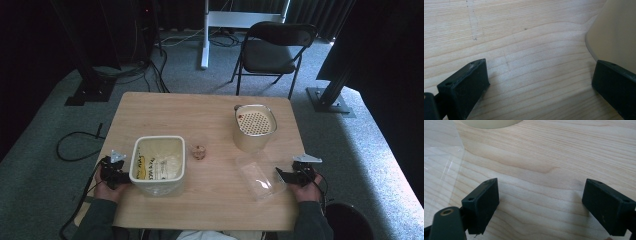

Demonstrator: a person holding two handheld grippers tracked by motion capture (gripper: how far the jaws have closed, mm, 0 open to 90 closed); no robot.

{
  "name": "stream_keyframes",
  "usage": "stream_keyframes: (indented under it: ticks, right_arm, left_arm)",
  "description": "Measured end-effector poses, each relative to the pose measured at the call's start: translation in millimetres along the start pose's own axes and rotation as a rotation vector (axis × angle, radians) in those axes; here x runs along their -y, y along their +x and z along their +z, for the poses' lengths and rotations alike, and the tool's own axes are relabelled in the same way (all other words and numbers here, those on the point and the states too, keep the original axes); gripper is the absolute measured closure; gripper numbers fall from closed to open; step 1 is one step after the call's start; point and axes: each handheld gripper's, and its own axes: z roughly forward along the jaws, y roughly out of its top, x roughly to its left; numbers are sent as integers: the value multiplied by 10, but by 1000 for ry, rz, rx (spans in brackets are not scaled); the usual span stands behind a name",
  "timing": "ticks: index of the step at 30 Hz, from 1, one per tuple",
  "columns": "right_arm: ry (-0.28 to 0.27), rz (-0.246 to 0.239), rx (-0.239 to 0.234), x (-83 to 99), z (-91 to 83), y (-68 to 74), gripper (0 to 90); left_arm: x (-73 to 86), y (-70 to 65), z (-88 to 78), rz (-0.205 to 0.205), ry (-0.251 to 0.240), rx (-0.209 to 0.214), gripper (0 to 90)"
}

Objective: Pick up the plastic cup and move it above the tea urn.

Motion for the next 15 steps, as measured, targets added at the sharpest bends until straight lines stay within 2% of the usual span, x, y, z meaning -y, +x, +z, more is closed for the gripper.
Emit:
stream_keyframes:
  ticks: [10, 11, 14, 15]
  right_arm:
    - [-5, 8, 8, 6, -12, -3, 172]
    - [-13, 12, 10, 12, -20, 0, 222]
    - [-19, 14, 12, 20, -31, 0, 268]
    - [-30, 24, 18, 29, -51, -14, 345]
  left_arm:
    - [0, 0, -1, 0, 1, 0, 11]
    - [0, 0, -1, 0, 0, 0, 11]
    - [0, 0, -1, 0, 0, 0, 11]
    - [0, 0, -1, 0, 0, 0, 11]
